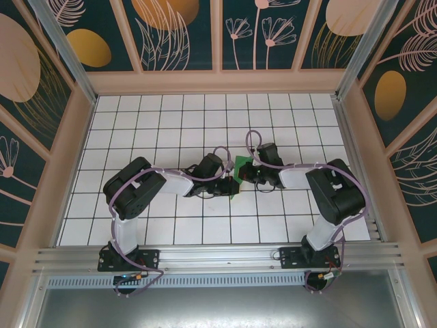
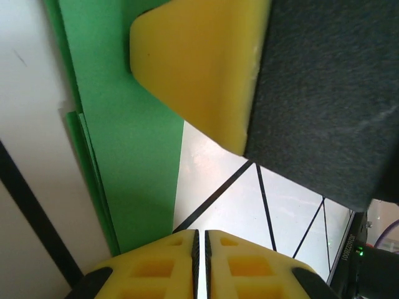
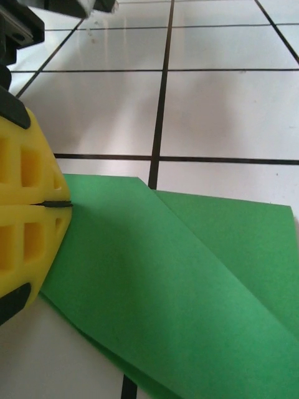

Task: Fold a paper plane with a square sheet of paper (fold left side to right side)
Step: Fold the wing for the fifth time at the center of the table.

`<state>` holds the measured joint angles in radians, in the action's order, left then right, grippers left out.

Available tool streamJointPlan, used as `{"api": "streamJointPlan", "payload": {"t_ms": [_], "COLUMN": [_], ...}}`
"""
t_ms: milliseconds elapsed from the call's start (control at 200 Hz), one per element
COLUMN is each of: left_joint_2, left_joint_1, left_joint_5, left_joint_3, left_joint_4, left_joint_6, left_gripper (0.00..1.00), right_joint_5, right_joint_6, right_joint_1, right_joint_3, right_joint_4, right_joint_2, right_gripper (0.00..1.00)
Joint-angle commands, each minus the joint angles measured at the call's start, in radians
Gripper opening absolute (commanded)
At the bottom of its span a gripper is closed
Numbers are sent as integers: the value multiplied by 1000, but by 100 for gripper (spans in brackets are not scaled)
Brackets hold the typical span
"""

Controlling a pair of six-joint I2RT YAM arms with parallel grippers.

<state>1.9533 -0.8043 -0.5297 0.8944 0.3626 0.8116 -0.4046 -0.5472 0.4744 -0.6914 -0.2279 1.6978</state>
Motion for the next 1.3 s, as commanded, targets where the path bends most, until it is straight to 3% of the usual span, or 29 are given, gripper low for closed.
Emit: {"api": "streamJointPlan", "payload": {"t_ms": [0, 801, 1296], "left_joint_2": [89, 102, -104], "left_joint_1": [-34, -35, -25], "left_joint_5": [52, 27, -88], "left_joint_3": [-32, -71, -73], "left_joint_4": [-123, -74, -23], "left_joint_6": [-24, -8, -23], "left_gripper": [15, 14, 15], "right_joint_5": [64, 49, 44], "right_joint_6": [46, 128, 125], "right_joint_1": [1, -124, -111], "right_joint_3": [-34, -121, -112], "right_joint_4": [29, 102, 148], "right_joint_2": [24, 98, 122], "right_gripper": [0, 0, 0]}}
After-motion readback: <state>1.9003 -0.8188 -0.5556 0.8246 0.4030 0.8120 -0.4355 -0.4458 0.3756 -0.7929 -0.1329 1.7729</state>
